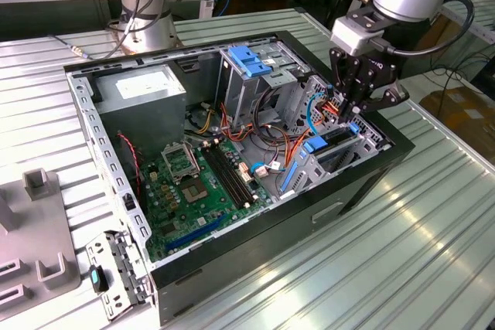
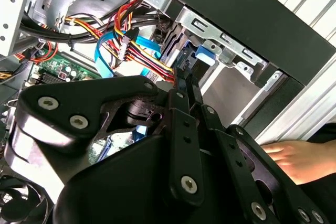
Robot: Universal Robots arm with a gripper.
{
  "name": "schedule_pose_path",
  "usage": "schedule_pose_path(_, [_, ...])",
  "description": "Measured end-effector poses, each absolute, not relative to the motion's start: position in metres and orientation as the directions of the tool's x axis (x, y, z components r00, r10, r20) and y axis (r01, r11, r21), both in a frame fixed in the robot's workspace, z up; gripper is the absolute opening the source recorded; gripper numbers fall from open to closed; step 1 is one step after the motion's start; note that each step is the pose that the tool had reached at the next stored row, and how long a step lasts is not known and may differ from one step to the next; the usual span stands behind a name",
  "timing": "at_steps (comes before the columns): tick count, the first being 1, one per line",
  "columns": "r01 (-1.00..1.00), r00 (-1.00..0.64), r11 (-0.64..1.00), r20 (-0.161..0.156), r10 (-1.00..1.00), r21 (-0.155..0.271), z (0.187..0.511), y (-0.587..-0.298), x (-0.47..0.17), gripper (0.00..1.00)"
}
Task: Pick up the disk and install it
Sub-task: 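Insert the first disk wire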
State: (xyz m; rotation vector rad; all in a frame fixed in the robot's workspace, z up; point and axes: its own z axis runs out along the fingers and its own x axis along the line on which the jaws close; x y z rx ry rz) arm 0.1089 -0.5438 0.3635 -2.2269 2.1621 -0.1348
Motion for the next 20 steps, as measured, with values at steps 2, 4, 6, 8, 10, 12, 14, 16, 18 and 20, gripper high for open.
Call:
schedule_pose_path(2, [-0.996,0.027,-0.030,0.038,-0.999,-0.085,0.363,-0.544,0.109,0.16])
schedule_pose_path(4, [-0.996,0.023,-0.026,0.038,-0.999,-0.085,0.363,-0.545,0.109,0.16])
schedule_pose_path(6, [-0.996,0.016,-0.020,0.038,-0.999,-0.085,0.362,-0.546,0.109,0.16])
schedule_pose_path(8, [-0.996,0.001,-0.004,0.037,-0.999,-0.085,0.361,-0.546,0.109,0.16])
schedule_pose_path(10, [-0.996,0.000,-0.003,0.037,-0.999,-0.085,0.360,-0.547,0.109,0.16])
schedule_pose_path(12, [-0.996,-0.002,-0.001,0.035,-0.999,-0.085,0.358,-0.548,0.109,0.16])
schedule_pose_path(14, [-0.996,-0.006,0.003,0.032,-0.999,-0.085,0.357,-0.548,0.109,0.16])
schedule_pose_path(16, [-0.996,-0.010,0.007,0.030,-1.000,-0.085,0.356,-0.549,0.109,0.16])
schedule_pose_path(18, [-0.996,-0.011,0.009,0.029,-1.000,-0.085,0.354,-0.549,0.109,0.16])
schedule_pose_path(20, [-0.996,-0.012,0.009,0.028,-1.000,-0.085,0.353,-0.549,0.109,0.16])
